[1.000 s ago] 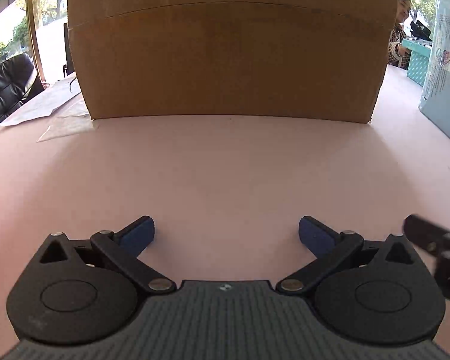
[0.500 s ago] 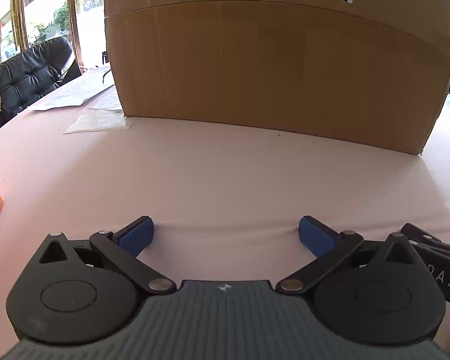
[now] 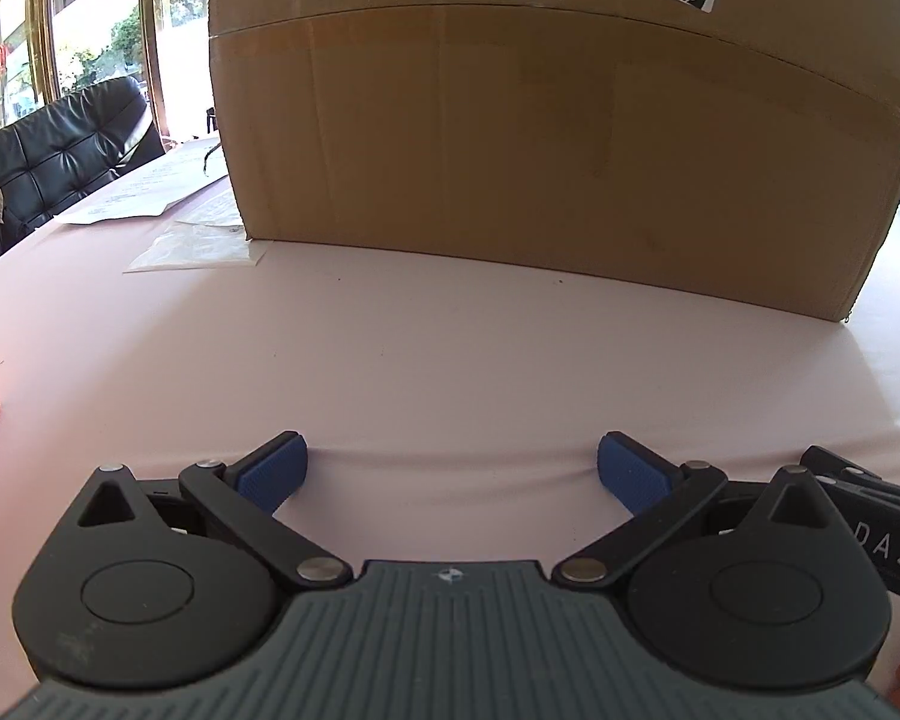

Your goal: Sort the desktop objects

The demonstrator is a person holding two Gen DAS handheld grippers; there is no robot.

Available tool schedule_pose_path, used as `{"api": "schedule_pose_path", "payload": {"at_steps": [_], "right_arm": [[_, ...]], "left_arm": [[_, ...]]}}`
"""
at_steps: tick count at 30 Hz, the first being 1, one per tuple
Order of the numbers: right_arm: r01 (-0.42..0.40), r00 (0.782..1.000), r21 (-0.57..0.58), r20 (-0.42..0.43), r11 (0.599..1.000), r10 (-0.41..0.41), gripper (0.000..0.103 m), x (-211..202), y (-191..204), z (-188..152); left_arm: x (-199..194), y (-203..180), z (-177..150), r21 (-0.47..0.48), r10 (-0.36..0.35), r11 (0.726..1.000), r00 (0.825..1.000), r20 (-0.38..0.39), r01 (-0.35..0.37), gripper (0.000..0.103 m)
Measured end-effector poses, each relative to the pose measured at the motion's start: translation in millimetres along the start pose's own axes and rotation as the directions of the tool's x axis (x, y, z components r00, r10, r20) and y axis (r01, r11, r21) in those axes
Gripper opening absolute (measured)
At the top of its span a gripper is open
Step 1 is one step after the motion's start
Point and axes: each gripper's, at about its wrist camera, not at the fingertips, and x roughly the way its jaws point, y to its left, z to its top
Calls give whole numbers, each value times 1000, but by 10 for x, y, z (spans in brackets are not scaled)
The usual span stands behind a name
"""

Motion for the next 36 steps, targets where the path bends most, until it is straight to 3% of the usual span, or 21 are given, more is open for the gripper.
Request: {"api": "schedule_pose_path", "payload": {"at_steps": [36], "right_arm": [[2,1000,-1,-2,1000,-2,103,80,97,11]], "left_arm": [[-29,-27,-18,-1,0,1000,1000,0,0,103]]}}
